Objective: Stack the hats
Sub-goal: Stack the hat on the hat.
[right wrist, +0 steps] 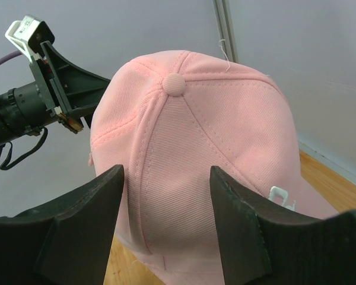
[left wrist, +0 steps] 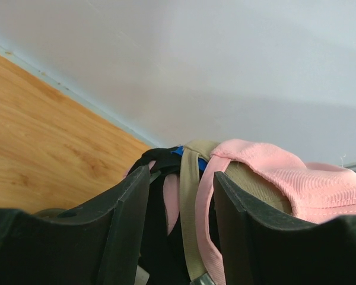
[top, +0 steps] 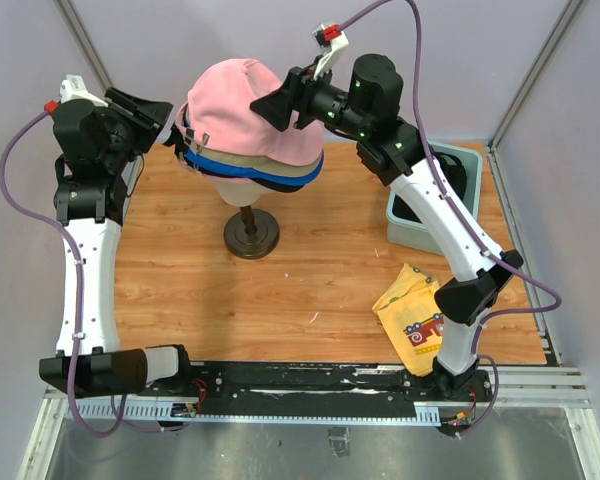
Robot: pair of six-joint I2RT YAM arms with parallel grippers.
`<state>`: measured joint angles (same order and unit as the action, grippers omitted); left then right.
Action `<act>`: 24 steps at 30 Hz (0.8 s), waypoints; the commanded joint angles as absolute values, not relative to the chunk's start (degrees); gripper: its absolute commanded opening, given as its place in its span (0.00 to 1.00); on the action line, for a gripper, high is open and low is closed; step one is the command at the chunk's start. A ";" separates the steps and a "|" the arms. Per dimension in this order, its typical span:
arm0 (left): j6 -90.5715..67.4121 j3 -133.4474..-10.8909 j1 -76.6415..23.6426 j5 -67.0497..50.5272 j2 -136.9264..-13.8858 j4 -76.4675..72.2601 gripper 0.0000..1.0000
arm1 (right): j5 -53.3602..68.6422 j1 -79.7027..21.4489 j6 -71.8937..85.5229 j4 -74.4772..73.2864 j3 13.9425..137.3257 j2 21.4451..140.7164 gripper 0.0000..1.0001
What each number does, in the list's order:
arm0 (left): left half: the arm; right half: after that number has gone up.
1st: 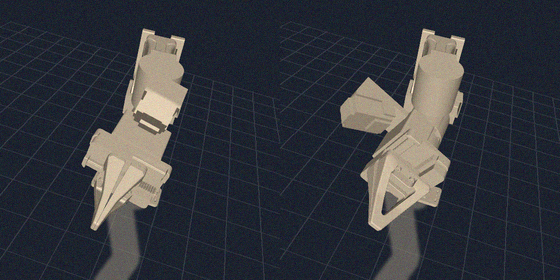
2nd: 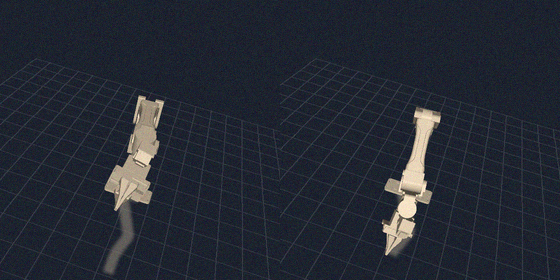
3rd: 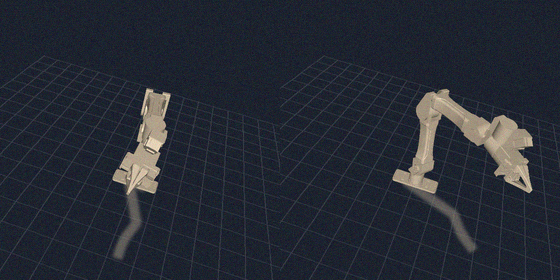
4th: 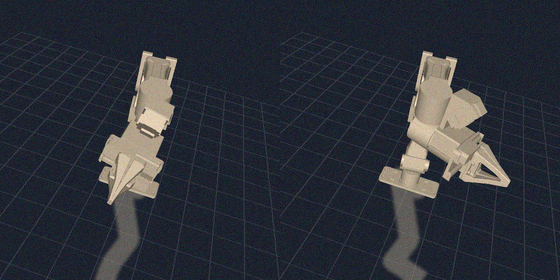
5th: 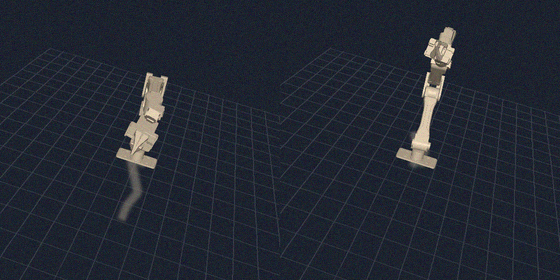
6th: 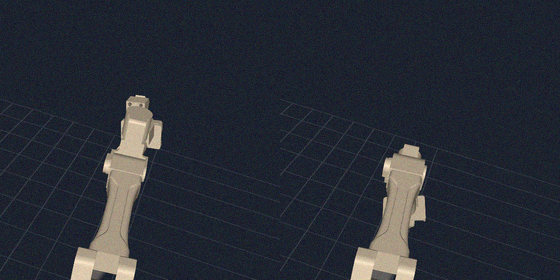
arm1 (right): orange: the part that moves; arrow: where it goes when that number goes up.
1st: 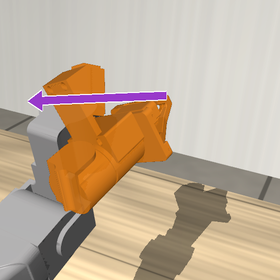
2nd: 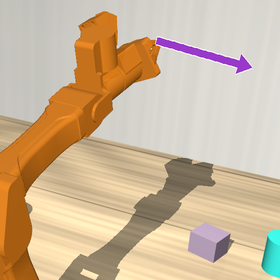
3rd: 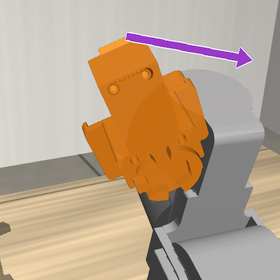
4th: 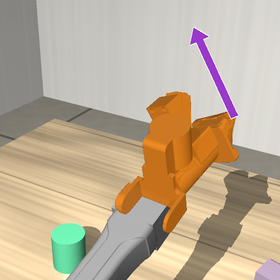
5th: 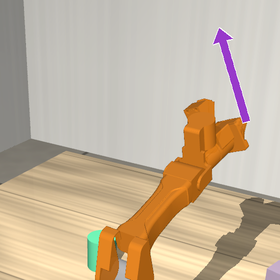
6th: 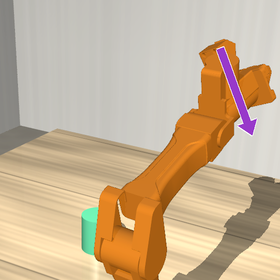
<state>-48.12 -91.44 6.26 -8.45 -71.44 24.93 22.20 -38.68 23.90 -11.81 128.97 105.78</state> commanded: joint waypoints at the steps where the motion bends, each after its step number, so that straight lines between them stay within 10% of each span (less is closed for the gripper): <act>1: -48.25 -93.51 6.68 -11.47 -72.40 21.40 0.52 | 23.38 -37.71 24.78 -8.77 131.94 106.09 0.61; 24: -48.56 -95.25 6.69 -2.52 -68.75 21.80 0.52 | 9.73 -32.53 19.91 -7.08 115.83 87.90 0.64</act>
